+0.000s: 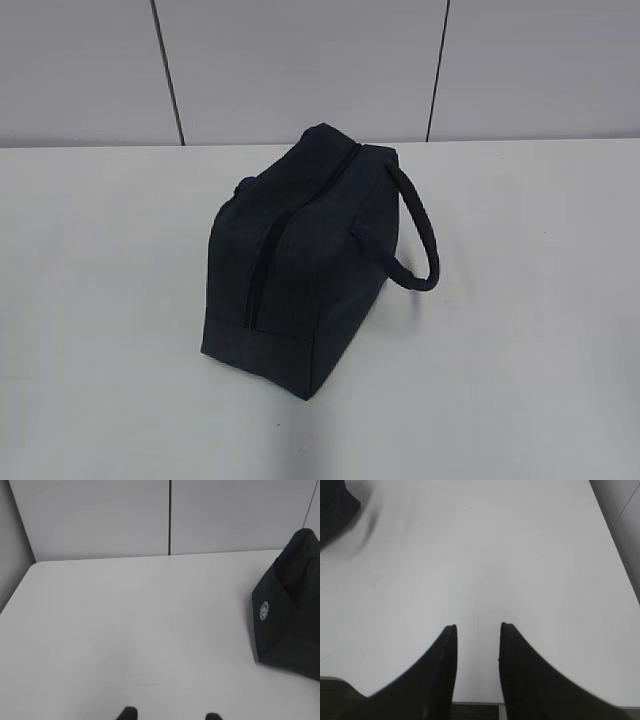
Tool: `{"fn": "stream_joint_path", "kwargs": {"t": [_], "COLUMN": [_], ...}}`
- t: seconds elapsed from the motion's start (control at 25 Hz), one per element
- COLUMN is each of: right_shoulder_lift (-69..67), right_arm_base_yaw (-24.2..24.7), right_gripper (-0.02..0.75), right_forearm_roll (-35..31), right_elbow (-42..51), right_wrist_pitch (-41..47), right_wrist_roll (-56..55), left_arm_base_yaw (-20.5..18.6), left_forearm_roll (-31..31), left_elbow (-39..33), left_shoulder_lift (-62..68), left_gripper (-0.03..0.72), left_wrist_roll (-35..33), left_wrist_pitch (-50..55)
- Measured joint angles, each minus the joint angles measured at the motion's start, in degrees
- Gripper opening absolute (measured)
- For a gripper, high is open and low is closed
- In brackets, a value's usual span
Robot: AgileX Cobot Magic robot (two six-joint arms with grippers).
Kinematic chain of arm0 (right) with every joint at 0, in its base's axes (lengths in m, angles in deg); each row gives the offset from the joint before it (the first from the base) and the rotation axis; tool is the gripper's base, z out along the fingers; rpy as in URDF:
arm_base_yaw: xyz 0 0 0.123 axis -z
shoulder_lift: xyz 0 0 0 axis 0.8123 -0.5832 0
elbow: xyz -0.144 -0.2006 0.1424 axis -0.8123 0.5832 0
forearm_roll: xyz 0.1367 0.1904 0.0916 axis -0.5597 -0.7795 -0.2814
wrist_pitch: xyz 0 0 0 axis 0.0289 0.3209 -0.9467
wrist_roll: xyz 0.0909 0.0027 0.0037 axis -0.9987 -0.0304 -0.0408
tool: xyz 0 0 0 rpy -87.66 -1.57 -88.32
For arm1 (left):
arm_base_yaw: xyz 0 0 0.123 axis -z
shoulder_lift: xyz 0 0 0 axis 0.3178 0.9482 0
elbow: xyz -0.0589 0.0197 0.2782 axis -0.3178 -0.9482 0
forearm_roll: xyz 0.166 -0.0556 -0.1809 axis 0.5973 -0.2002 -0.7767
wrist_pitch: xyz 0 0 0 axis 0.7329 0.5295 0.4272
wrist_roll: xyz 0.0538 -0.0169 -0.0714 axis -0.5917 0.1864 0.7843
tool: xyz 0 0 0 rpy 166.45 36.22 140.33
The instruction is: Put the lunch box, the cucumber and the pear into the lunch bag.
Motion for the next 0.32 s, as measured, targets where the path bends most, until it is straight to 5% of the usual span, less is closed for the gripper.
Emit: {"fn": "stream_joint_path", "kwargs": {"t": [0.32], "right_shoulder_lift": [0.00], "right_arm_base_yaw": [0.00], "right_gripper": [0.240], "right_forearm_roll": [0.00], "right_elbow": [0.00], "right_wrist_pitch": [0.00], "right_wrist_roll": [0.04], "left_arm_base_yaw": [-0.06], "left_forearm_roll": [-0.12], "left_elbow": [0.00], "left_shoulder_lift": [0.00], "left_gripper": [0.243], "left_wrist_roll": [0.00], "left_wrist_pitch": [0.00]}}
